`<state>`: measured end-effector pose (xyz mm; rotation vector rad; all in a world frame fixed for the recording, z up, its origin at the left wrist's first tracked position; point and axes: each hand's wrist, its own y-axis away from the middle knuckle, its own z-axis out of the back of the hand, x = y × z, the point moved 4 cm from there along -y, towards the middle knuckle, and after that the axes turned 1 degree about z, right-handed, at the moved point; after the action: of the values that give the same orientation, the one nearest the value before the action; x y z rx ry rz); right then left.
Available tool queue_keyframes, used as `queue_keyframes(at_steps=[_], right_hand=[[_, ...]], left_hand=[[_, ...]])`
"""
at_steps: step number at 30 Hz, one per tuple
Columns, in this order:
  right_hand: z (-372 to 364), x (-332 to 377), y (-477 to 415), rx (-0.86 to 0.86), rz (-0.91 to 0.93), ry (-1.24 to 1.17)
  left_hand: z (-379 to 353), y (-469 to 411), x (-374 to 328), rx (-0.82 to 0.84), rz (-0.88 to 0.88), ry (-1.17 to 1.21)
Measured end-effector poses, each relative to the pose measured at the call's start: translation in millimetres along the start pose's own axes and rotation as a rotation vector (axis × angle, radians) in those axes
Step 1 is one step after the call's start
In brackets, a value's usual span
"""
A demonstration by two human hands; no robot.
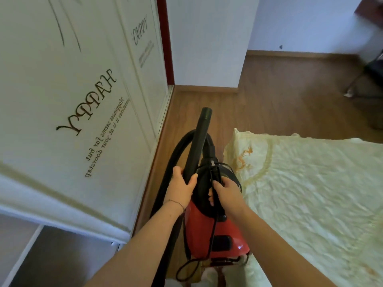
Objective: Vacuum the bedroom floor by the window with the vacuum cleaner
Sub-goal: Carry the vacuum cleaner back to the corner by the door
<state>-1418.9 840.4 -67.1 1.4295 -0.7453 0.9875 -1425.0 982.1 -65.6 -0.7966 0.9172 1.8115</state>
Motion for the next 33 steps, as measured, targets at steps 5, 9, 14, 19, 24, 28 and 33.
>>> queue_keyframes(at_steps=[5,9,14,19,24,28,33], right_hand=[[25,49,-70,0.003,0.029,0.026],[40,81,-140,-0.014,0.038,0.005],[55,132,-244,-0.026,0.018,-0.058],[66,187,-338,-0.059,0.024,-0.049],[88,240,-421,-0.118,0.038,-0.08],[118,278,-483,-0.177,0.019,-0.177],[157,311,-573,-0.205,-0.004,-0.246]], left_hand=[[-19,-70,-46,0.028,-0.039,-0.045],[-36,-135,-74,0.054,-0.056,-0.055],[-47,-234,-97,0.064,-0.092,-0.077],[-51,-350,-139,0.117,-0.108,-0.067],[-59,-449,-194,0.14,-0.184,-0.114],[-80,-517,-230,0.173,-0.207,-0.16],[-123,-613,-275,0.188,-0.231,-0.169]])
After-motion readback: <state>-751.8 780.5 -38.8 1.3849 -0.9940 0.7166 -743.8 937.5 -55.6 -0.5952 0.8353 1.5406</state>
